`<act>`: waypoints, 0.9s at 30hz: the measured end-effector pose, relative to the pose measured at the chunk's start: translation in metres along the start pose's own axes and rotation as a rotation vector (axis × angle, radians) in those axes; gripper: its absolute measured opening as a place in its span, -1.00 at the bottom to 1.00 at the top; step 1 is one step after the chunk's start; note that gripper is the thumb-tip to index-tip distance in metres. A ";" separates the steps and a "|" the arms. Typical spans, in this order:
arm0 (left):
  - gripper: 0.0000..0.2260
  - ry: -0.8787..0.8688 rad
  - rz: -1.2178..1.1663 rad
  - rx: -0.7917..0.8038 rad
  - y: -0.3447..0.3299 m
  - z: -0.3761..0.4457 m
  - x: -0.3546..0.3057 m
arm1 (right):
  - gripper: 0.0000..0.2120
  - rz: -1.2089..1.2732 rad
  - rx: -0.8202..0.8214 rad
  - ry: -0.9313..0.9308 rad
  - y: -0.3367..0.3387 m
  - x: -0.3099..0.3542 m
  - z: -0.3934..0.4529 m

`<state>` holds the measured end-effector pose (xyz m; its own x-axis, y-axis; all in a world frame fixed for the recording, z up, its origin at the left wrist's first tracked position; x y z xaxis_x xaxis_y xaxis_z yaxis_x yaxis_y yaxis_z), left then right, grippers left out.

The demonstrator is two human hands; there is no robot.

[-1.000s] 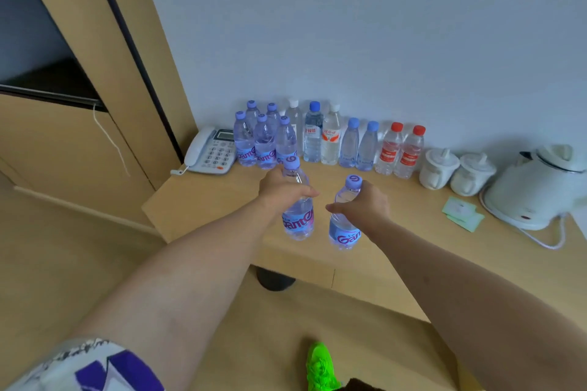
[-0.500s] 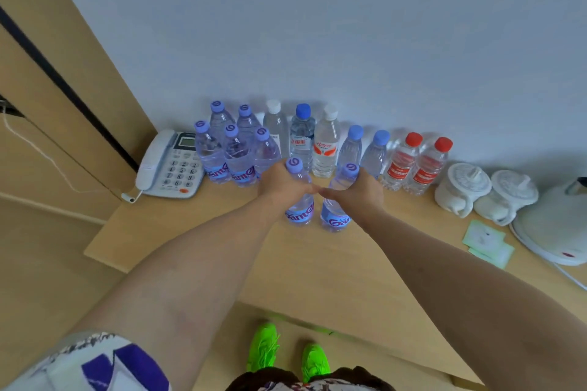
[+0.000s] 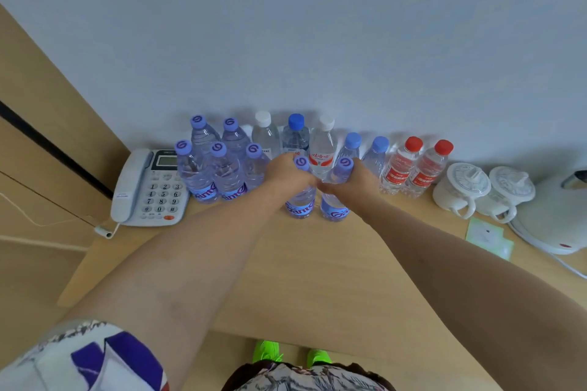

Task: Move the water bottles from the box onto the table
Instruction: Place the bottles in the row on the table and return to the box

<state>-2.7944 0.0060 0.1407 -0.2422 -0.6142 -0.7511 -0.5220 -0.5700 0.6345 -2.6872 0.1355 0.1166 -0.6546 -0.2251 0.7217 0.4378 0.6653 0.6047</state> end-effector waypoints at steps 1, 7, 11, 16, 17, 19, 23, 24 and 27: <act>-0.74 -0.003 0.020 0.042 0.002 0.002 -0.003 | -0.36 -0.029 0.037 -0.007 0.002 0.003 0.000; -0.61 -0.171 0.280 0.246 0.022 0.007 -0.023 | -0.56 -0.164 0.100 -0.002 0.015 0.024 -0.001; -0.71 -0.311 0.432 0.194 0.027 0.003 -0.031 | -0.61 -0.031 0.054 -0.031 0.011 0.025 -0.003; -0.77 -0.378 0.542 0.138 0.034 0.005 -0.032 | -0.56 0.117 0.016 -0.069 -0.003 0.026 -0.001; -0.80 -0.382 0.555 0.125 0.037 0.007 -0.031 | -0.54 0.148 0.012 -0.075 -0.006 0.027 0.000; -0.86 -0.392 0.571 0.103 0.041 0.010 -0.028 | -0.56 0.168 0.012 -0.080 -0.011 0.030 0.001; -0.91 -0.414 0.582 0.076 0.042 0.011 -0.027 | -0.59 0.184 -0.009 -0.092 -0.016 0.032 0.004; -0.91 -0.416 0.574 0.070 0.043 0.012 -0.027 | -0.59 0.184 -0.012 -0.094 -0.016 0.032 0.005; -0.90 -0.422 0.557 0.075 0.043 0.015 -0.027 | -0.56 0.168 -0.005 -0.098 -0.014 0.032 0.006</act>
<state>-2.8228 0.0065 0.1851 -0.7789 -0.5306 -0.3343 -0.2796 -0.1835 0.9424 -2.7181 0.1230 0.1287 -0.6288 -0.0412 0.7765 0.5488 0.6839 0.4807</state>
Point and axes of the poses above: each hand's wrist, its own z-axis towards the middle knuckle, its own y-axis out of the back of the hand, x = y × z, the point moved 3 cm from there along z, towards the middle knuckle, and after that the axes turned 9 degrees about -y, right-handed, at the moved point
